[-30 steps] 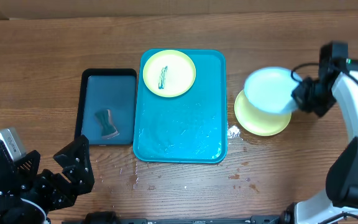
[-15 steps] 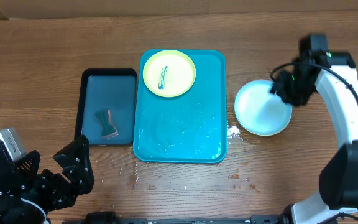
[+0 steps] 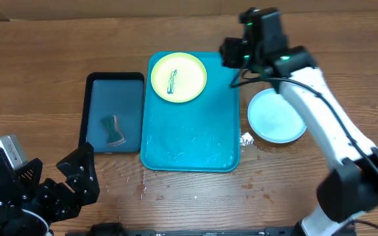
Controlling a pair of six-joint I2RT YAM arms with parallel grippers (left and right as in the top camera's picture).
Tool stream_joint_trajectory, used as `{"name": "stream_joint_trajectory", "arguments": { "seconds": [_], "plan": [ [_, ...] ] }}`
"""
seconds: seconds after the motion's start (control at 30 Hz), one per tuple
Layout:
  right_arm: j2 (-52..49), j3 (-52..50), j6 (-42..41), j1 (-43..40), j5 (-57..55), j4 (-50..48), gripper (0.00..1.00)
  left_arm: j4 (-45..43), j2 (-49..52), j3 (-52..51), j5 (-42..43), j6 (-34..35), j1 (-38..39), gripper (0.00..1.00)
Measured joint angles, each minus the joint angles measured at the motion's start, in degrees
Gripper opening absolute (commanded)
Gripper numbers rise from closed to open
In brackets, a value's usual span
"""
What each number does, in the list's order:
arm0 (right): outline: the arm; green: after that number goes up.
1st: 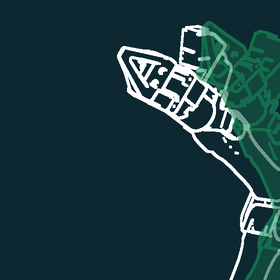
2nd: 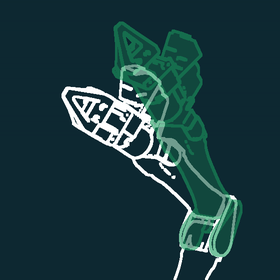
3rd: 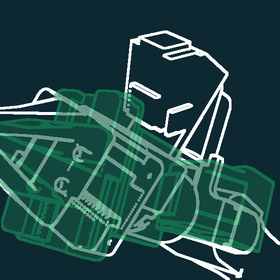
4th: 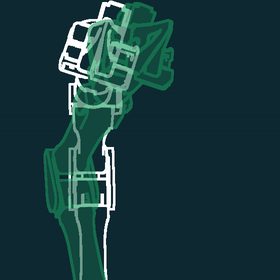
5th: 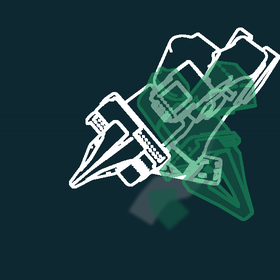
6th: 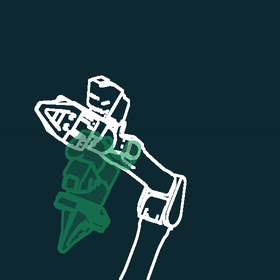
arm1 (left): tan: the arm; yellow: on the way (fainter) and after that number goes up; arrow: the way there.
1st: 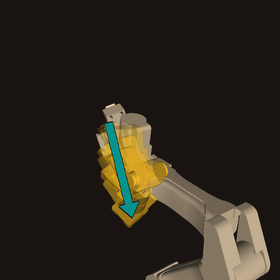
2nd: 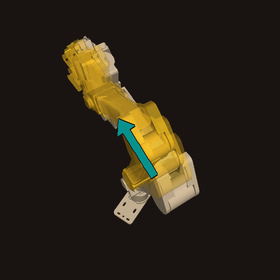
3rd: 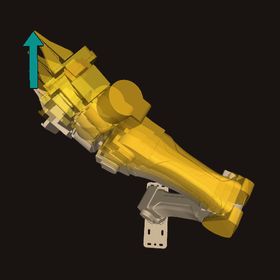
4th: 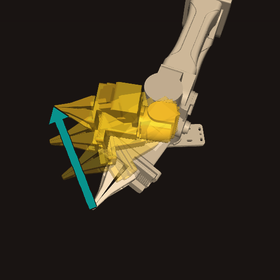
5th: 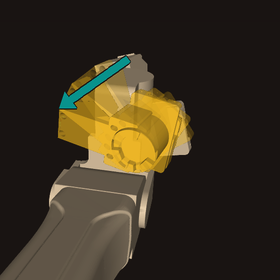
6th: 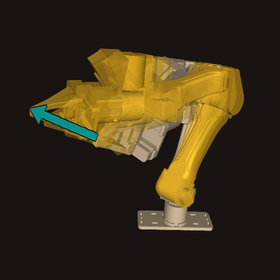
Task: Clean dirty plates on tray and stack at the side
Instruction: 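Grasp the remaining yellow plate rim with the right gripper and tilt it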
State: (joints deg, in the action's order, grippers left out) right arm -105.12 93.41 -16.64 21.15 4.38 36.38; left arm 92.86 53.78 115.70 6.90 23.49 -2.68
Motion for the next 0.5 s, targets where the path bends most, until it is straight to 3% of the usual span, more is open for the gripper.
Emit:
{"name": "stream_joint_trajectory", "arguments": {
  "seconds": [0.17, 0.37, 0.4, 0.5],
  "plan": [
    [-10.45, -0.46, 0.96, 2.34, -1.60, -7.69, 0.73, 0.00, 0.00, 0.02, 0.00, 0.00, 0.00, 1.00],
    [-20.52, -0.92, 1.51, 2.21, -1.29, -13.44, 0.67, 0.00, 0.00, 0.02, 0.00, 0.00, 0.00, 1.00],
    [-21.62, -0.94, 1.62, 2.19, -0.63, -13.97, 0.58, 0.00, 0.00, 0.00, 0.00, 0.00, 0.00, 0.99],
    [-24.20, -0.98, 1.75, 2.19, 1.99, -14.12, 0.09, -0.02, 0.00, 0.00, 0.00, 0.00, 0.00, 1.00]
  ]
}}
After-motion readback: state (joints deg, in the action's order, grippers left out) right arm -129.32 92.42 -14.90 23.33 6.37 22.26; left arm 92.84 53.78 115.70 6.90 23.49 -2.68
